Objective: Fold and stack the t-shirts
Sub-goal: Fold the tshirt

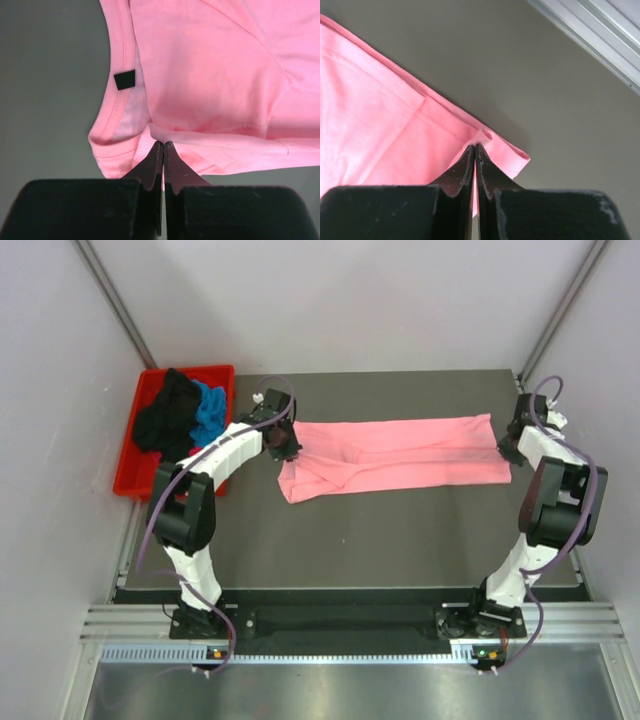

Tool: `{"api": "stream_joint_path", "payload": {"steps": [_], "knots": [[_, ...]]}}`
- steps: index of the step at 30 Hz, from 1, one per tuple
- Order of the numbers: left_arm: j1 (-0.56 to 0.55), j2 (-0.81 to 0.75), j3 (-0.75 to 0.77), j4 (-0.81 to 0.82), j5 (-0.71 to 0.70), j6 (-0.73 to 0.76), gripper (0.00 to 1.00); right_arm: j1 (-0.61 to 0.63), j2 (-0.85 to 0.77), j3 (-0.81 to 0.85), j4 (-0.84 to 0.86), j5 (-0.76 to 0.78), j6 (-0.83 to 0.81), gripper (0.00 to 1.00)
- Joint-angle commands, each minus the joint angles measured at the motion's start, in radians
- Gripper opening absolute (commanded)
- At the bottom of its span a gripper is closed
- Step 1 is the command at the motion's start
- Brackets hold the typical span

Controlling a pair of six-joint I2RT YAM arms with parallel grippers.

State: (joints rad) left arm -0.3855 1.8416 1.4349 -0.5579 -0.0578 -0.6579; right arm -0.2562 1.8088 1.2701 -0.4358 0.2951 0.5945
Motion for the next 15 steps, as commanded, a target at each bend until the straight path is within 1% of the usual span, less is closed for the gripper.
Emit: {"api": "stream_joint_path", "payload": {"steps": [1, 5, 9, 10, 15], "knots": [[0.017, 0.051, 0.080, -0.045, 0.029, 0.043, 0.00, 0.009, 0.035, 0.048, 0.008, 0.027, -0.007, 0.00], [0.036, 0.087, 0.099, -0.045, 0.039, 0.057, 0.00, 0.015, 0.057, 0.067, 0.015, 0.001, -0.009, 0.00], [0.050, 0.136, 0.113, -0.046, 0.053, 0.057, 0.00, 0.028, 0.073, 0.074, 0.016, 0.018, -0.007, 0.00], [0.051, 0.143, 0.127, -0.053, 0.084, 0.057, 0.00, 0.028, 0.080, 0.077, 0.016, 0.019, -0.007, 0.00], [0.054, 0.171, 0.154, -0.060, 0.084, 0.061, 0.00, 0.031, 0.092, 0.103, 0.005, 0.025, -0.009, 0.00]]}}
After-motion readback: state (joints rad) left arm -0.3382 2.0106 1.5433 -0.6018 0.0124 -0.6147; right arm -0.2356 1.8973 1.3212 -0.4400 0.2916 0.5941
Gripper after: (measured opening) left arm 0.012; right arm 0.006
